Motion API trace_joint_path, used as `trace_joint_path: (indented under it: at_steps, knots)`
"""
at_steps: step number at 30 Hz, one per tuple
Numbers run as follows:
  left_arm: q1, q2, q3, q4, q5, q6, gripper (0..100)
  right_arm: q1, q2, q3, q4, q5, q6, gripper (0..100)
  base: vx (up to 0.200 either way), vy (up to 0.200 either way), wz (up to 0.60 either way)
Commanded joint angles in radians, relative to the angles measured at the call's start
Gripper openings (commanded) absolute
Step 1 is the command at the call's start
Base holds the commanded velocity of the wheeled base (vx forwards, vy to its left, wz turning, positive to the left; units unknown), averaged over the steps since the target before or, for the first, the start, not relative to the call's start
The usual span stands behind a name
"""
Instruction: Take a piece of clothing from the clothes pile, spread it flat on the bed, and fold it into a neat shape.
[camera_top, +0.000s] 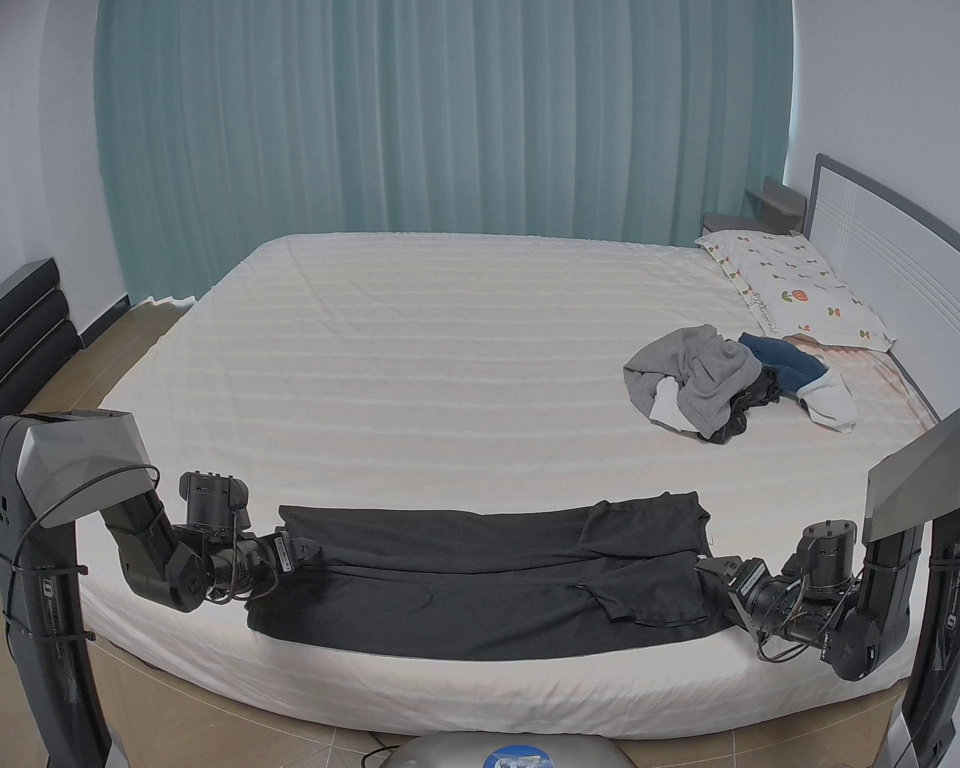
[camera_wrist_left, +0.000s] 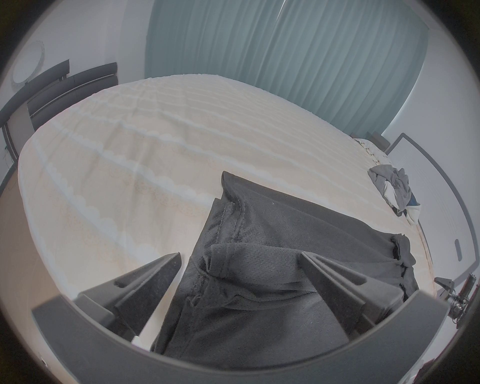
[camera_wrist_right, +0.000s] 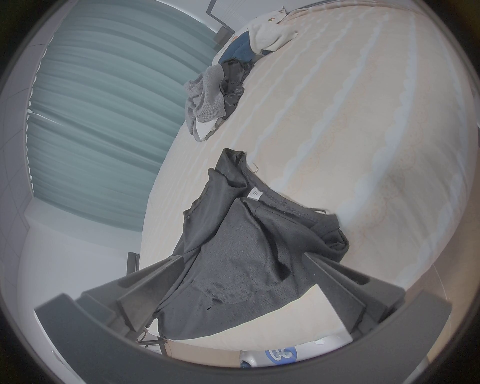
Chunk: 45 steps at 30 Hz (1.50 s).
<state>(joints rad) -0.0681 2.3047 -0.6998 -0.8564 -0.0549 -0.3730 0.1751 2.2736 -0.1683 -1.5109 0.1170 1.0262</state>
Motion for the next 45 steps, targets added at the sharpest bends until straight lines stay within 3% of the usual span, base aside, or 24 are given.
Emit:
trace_joint_path:
  at_steps: [1,14,21,27,45]
  knots:
    - [-0.007,0.022,-0.001,-0.004,0.0,-0.001,100,0.001,0.009,0.003,-0.008,0.001,0.0,100,0.0,0.0,0.0]
    - [-0.022,0.056,-0.023,-0.024,0.003,0.0,100,0.015,0.021,0.004,-0.009,0.0,0.0,100,0.0,0.0,0.0]
    - [-0.015,0.048,-0.024,-0.061,0.052,0.002,100,0.015,0.02,0.004,-0.009,0.0,0.0,100,0.0,0.0,0.0]
    - [-0.015,0.073,-0.023,-0.174,0.052,0.0,100,0.015,0.02,0.004,-0.009,0.0,0.0,100,0.0,0.0,0.0]
    - [-0.032,0.119,-0.02,-0.168,0.046,0.002,100,0.015,0.021,0.004,-0.009,0.0,0.0,100,0.0,0.0,0.0]
